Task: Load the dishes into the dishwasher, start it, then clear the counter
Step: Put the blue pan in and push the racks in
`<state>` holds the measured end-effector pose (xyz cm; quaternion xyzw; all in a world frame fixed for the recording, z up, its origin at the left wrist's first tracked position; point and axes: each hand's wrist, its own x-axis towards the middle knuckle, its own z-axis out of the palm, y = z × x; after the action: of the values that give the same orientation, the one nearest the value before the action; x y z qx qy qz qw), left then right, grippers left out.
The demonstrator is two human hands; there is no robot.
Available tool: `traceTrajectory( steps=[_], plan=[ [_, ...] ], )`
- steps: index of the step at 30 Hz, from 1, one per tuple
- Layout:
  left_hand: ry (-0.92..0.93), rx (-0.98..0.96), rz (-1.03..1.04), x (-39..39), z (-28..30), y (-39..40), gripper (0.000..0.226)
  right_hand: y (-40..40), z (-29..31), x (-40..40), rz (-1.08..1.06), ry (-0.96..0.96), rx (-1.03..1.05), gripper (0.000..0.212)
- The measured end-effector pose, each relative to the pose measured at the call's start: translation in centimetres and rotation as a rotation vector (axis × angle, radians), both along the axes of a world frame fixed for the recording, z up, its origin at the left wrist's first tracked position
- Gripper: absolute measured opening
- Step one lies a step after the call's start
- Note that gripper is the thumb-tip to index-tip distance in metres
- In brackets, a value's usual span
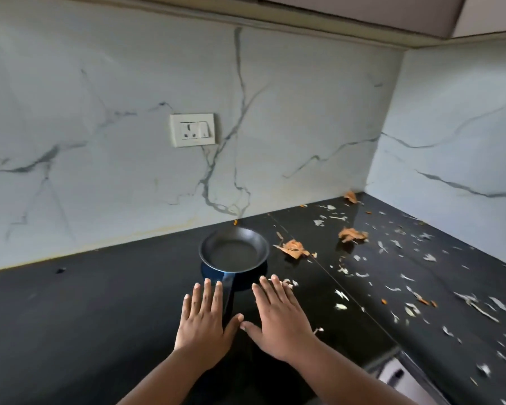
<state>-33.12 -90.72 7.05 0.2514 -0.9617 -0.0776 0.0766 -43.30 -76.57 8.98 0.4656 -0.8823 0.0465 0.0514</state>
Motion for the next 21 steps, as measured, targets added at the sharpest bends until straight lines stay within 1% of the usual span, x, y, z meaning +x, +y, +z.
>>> traceTrajectory(
  steps=[2,4,5,6,8,9,10,11,12,14,15,16,17,18,19,21],
  plan=[
    [-0.015,-0.003,0.068,0.4,-0.3,-0.4,0.126,-1.5,-0.2,-0.8,0.032,-0.135,-0.037,0.083],
    [-0.025,0.004,0.151,1.3,-0.8,-0.9,0.120,-3.1,-0.5,-1.2,0.017,-0.263,-0.137,0.073],
    [-0.038,-0.007,0.187,1.9,-1.0,-1.1,0.116,-4.3,-1.0,-1.3,-0.018,-0.372,-0.224,0.069],
    [-0.065,-0.027,0.211,2.5,-0.9,-1.4,0.110,-5.3,-0.9,-1.2,-0.097,-0.516,-0.310,0.065],
    [-0.144,0.034,0.274,3.9,-1.0,-1.7,0.094,-7.8,-1.0,-1.2,-0.347,-0.999,-0.491,0.062],
    [-0.154,0.052,0.294,4.4,-0.9,-1.9,0.088,-8.9,-1.1,-1.2,-0.471,-1.247,-0.578,0.059],
    [-0.160,0.052,0.305,4.9,-0.8,-2.0,0.086,-9.7,-1.1,-1.3,-0.578,-1.459,-0.632,0.050],
    [-0.124,0.017,0.312,5.4,-1.0,-2.2,0.086,-10.3,-1.1,-1.6,-0.630,-1.628,-0.669,0.042],
    [-0.125,0.025,0.322,5.8,-1.1,-2.5,0.087,-10.8,-1.2,-1.8,-0.651,-1.744,-0.699,0.035],
    [-0.143,0.068,0.337,5.9,-1.2,-3.0,0.087,-11.2,-1.2,-2.3,-0.670,-1.863,-0.755,0.029],
    [-0.143,0.046,0.334,5.6,-1.2,-3.3,0.090,-11.3,-1.2,-2.5,-0.684,-1.905,-0.777,0.026],
    [-0.139,0.081,0.331,5.5,-1.1,-3.6,0.098,-11.3,-0.7,-2.6,-0.697,-1.922,-0.774,0.023],
    [-0.082,0.052,0.285,5.2,-1.4,-4.1,0.108,-11.2,-0.6,-2.6,-0.705,-1.922,-0.759,0.022],
    [-0.069,0.090,0.252,5.0,-1.4,-4.6,0.114,-11.0,-0.3,-2.7,-0.729,-1.897,-0.745,0.022],
    [-0.060,0.121,0.234,4.6,-1.6,-5.1,0.117,-10.7,-0.2,-2.8,-0.759,-1.868,-0.737,0.021],
    [-0.061,0.099,0.181,3.4,-1.7,-5.8,0.117,-9.7,0.4,-3.2,-0.796,-1.853,-0.761,0.020]
  ],
)
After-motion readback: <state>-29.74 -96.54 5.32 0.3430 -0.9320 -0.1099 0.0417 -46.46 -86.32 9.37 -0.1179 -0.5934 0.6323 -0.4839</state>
